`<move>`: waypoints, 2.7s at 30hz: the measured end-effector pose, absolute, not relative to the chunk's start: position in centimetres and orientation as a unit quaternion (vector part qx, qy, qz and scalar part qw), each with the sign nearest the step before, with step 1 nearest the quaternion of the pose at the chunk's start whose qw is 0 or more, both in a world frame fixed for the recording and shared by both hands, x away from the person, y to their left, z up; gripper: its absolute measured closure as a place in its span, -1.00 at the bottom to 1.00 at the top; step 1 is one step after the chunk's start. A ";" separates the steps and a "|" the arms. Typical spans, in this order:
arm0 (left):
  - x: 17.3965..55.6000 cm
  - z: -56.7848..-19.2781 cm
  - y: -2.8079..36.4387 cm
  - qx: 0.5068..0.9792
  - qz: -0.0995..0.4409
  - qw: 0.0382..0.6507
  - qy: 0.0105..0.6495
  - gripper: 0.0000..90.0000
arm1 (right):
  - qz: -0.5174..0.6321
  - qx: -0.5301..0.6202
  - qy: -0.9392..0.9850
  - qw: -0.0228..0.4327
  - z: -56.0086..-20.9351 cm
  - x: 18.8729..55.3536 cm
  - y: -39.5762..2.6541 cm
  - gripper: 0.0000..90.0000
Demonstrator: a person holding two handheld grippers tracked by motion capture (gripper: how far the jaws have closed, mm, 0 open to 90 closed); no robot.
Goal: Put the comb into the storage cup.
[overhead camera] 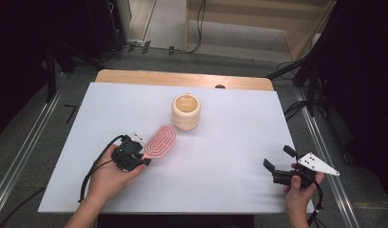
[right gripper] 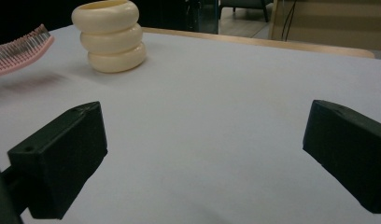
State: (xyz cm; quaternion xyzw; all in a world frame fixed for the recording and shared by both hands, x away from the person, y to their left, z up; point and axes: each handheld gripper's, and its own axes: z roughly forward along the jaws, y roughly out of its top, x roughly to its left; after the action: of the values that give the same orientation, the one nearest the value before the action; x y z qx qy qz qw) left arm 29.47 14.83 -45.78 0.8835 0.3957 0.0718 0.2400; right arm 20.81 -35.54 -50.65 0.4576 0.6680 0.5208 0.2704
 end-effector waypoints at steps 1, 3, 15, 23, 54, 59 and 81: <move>29.5 -45.6 14.8 0.881 0.073 0.248 0.395 0.56 | 0.520 0.455 0.671 0.269 -50.6 20.9 -35.4 -1.00; 29.5 -45.3 14.7 0.877 0.077 0.262 0.394 0.56 | 0.520 0.450 0.675 0.268 -50.4 21.0 -35.0 -1.00; 29.2 -44.6 14.3 0.866 0.094 0.314 0.378 0.56 | 0.541 0.423 0.686 0.242 -47.1 21.8 -31.9 -1.00; 29.3 -44.2 14.7 0.854 0.105 0.345 0.375 0.56 | 0.540 0.408 0.697 0.238 -45.6 22.3 -30.0 -1.00; 28.5 -42.7 13.6 0.815 0.150 0.460 0.319 0.56 | 0.563 0.388 0.712 0.158 -42.3 25.9 -22.3 -1.00; 28.4 -42.5 13.0 0.808 0.159 0.474 0.312 0.56 | 0.571 0.381 0.712 0.147 -41.8 26.3 -21.1 -1.00; 27.6 -42.5 10.9 0.782 0.172 0.525 0.288 0.56 | 0.607 0.357 0.703 0.094 -40.2 27.7 -16.6 -1.00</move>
State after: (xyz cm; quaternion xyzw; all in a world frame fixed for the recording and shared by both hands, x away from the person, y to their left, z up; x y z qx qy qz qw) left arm 27.61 10.93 -42.50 0.7819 0.2884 0.1724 0.5250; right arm 27.68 -16.57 -40.24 0.3571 0.7034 0.6074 0.0937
